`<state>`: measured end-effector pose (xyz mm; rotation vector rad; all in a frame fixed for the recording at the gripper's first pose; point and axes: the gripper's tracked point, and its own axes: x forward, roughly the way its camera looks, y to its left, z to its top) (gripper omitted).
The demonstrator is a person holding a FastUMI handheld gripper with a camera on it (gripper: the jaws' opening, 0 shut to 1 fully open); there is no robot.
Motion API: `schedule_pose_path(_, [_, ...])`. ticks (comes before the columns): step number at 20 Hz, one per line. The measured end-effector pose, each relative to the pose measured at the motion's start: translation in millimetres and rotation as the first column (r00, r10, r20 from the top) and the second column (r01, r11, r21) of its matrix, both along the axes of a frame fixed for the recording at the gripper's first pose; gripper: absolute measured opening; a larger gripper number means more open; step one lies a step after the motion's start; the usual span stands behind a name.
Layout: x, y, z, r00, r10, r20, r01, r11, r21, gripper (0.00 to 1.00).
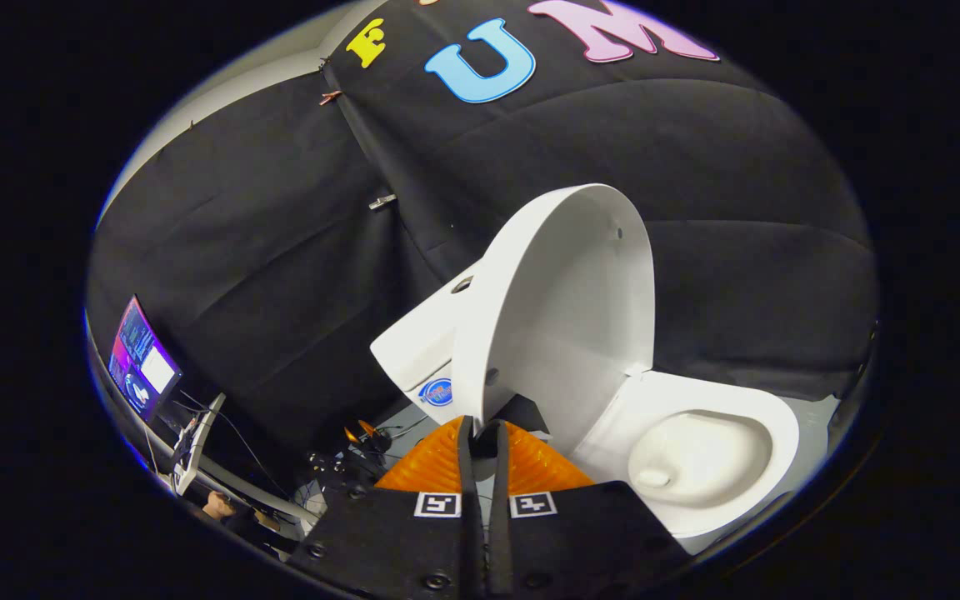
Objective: Open the toilet lid.
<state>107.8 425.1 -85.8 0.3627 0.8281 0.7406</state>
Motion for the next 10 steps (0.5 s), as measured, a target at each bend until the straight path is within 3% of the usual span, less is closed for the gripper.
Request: schedule_pose_path(10, [3.7, 78.5, -11.7, 0.991, 0.077, 0.108, -0.064, 0.991, -0.115, 0.07])
